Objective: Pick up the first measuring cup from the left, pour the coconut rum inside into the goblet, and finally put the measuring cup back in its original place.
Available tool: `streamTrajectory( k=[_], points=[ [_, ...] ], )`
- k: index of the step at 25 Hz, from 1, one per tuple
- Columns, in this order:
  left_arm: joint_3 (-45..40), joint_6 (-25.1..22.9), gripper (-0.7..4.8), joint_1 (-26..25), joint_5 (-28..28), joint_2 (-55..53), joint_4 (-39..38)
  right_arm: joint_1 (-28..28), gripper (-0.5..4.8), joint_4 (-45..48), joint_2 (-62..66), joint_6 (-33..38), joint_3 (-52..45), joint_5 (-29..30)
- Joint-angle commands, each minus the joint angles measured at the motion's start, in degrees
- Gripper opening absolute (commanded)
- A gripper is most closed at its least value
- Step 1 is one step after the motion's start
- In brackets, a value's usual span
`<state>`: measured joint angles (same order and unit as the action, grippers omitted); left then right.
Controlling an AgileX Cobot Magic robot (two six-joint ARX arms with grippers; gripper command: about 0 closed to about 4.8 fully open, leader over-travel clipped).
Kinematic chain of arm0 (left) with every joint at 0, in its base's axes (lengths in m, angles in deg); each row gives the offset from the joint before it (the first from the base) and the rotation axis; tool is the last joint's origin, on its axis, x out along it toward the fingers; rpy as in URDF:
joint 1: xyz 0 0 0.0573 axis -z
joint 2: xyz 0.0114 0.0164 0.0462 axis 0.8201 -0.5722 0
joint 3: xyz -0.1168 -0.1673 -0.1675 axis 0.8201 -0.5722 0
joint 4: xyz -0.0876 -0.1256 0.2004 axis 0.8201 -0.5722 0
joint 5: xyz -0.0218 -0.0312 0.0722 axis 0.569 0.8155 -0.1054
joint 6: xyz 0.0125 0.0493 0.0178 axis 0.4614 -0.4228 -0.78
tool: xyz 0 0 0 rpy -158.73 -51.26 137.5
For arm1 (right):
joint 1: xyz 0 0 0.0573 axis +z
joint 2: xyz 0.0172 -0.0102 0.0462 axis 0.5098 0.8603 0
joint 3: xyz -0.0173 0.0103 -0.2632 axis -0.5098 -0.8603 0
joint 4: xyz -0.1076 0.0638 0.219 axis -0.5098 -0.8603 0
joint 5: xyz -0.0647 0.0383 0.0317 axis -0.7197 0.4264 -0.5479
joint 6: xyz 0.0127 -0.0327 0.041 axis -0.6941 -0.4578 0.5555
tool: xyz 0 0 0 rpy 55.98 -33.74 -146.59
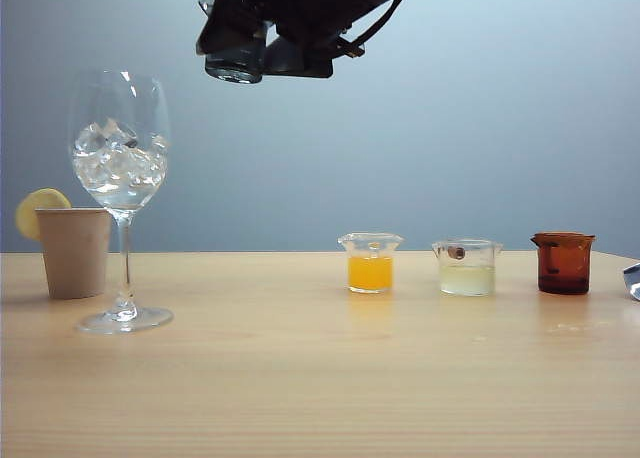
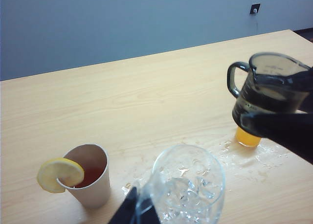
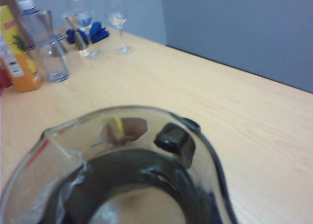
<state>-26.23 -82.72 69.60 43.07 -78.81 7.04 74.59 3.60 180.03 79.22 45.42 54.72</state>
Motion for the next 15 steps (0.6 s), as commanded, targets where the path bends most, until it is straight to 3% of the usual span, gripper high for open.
streamTrajectory(
  k=[1,7,15],
  points=[
    [0.39,-0.17,-0.05,-0.04,0.00,0.11,0.44,0.07,2.01,-0.26,-0.98,-0.17,0.31,1.55],
    [0.39,-0.17,-0.05,-0.04,0.00,0.11,0.42,0.02,2.01,-8.96,-0.57,-6.10,6.69,3.52],
    [0.39,-0.17,-0.05,-0.04,0.00,0.11,0.44,-0.70,2.01,-14.91,4.28,-7.23,16.44,6.54]
  ],
)
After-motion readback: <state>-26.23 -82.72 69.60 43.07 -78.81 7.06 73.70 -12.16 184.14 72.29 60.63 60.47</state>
